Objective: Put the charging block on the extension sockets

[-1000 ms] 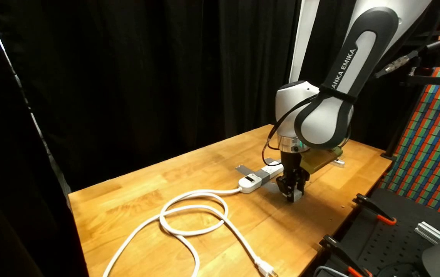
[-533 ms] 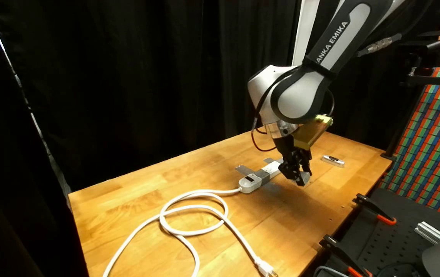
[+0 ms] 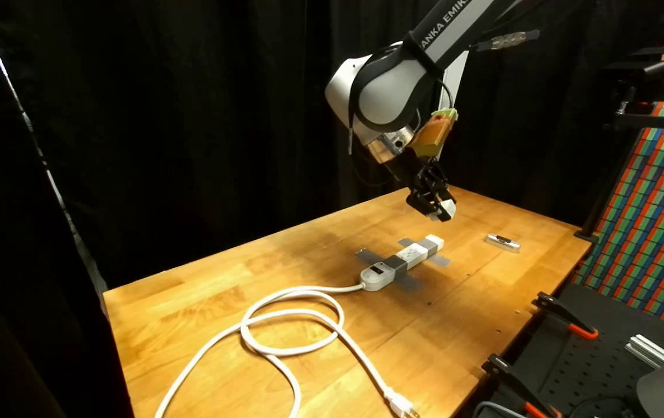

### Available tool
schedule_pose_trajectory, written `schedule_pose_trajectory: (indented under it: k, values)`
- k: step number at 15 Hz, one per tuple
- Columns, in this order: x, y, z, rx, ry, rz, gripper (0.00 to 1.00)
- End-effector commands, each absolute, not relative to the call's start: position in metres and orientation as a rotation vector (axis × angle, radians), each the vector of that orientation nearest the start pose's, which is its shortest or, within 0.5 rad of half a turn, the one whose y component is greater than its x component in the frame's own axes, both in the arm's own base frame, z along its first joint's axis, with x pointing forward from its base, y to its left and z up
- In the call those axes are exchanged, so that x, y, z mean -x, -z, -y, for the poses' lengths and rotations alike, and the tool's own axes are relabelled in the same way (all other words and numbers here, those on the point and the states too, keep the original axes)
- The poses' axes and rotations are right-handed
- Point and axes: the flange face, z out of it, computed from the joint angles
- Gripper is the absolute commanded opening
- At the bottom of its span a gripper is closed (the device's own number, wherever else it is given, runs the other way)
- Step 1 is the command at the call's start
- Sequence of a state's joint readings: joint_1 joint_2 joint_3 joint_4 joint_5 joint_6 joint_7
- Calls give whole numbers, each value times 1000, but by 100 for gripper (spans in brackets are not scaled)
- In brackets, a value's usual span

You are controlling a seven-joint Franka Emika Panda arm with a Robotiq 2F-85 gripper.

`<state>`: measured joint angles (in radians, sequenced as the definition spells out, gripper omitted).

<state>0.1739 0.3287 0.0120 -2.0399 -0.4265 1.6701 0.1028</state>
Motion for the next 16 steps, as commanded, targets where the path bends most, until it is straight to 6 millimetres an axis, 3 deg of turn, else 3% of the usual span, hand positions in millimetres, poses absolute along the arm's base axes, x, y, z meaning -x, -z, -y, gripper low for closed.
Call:
schedule_pose_trajectory:
  k: [1,4,9,12,16]
  values:
    - [-560,-248,-31,3309,-1409,671,23]
    - [-588,-232,-7,3282,-1645,778,23]
    - [-626,-187,32,3238,-1982,874,23]
    - [-636,-156,49,3101,-2089,1032,23]
    - [-636,-125,65,2870,-2209,1278,23]
